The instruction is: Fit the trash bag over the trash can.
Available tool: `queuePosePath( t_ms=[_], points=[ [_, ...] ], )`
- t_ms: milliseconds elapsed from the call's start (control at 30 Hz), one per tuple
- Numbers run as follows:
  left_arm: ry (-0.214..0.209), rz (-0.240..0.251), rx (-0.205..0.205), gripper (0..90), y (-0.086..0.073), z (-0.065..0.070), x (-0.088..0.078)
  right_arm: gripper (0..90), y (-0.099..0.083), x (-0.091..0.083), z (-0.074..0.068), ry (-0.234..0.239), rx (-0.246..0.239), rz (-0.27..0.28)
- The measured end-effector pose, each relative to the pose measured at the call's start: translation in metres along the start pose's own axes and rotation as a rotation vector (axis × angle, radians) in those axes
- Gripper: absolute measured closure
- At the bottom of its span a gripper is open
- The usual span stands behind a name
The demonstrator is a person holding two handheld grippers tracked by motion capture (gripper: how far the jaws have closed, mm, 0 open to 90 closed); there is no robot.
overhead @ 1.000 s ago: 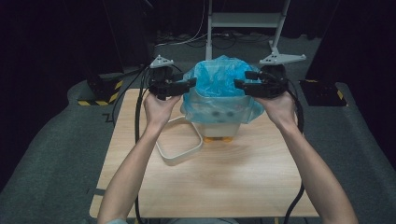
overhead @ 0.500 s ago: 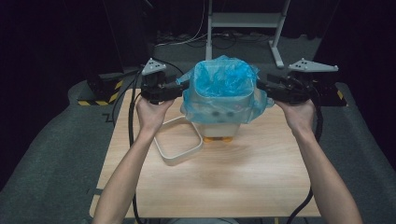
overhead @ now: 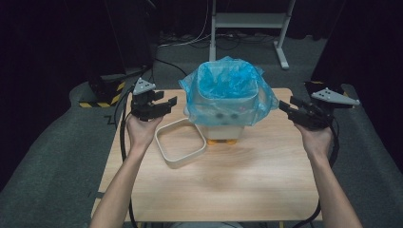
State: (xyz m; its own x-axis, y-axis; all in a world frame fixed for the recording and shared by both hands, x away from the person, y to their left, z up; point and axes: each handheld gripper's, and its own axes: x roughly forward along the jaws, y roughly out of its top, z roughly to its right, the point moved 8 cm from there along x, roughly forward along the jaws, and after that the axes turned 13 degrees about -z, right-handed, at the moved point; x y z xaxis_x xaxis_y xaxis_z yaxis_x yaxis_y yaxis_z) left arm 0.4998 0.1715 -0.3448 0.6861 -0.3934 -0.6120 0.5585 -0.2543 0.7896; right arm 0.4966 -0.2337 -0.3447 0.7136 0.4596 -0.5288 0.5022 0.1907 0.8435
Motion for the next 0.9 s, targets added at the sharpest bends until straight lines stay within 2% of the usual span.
queuePosePath(
  t_ms=[67,200,333,367,467,667,733,900],
  points=[
    [0.009,-0.008,-0.005,42.4,-0.007,-0.003,0.003,48.5,-0.012,0.003,0.007,-0.006,0.029,-0.008],
    [0.042,-0.040,-0.009,42.2,-0.024,-0.009,0.011,48.5,-0.035,0.014,0.016,-0.036,0.051,-0.034],
    [0.065,-0.049,-0.012,42.2,-0.035,-0.012,0.017,49.3,-0.063,0.033,0.021,-0.068,0.061,-0.071],
    [0.085,-0.066,-0.007,42.2,-0.044,-0.014,0.023,49.5,-0.070,0.038,0.022,-0.076,0.062,-0.080],
    [0.091,-0.085,-0.025,42.1,-0.056,-0.017,0.033,49.6,-0.091,0.053,0.026,-0.086,0.087,-0.106],
    [0.134,-0.127,-0.021,41.9,-0.077,-0.026,0.052,49.5,-0.131,0.083,0.032,-0.135,0.075,-0.187],
    [0.149,-0.134,-0.026,41.7,-0.083,-0.030,0.057,49.2,-0.141,0.091,0.035,-0.134,0.080,-0.209],
    [0.163,-0.159,-0.076,41.0,-0.100,-0.042,0.073,48.6,-0.163,0.104,0.039,-0.155,0.078,-0.263]
  ],
)
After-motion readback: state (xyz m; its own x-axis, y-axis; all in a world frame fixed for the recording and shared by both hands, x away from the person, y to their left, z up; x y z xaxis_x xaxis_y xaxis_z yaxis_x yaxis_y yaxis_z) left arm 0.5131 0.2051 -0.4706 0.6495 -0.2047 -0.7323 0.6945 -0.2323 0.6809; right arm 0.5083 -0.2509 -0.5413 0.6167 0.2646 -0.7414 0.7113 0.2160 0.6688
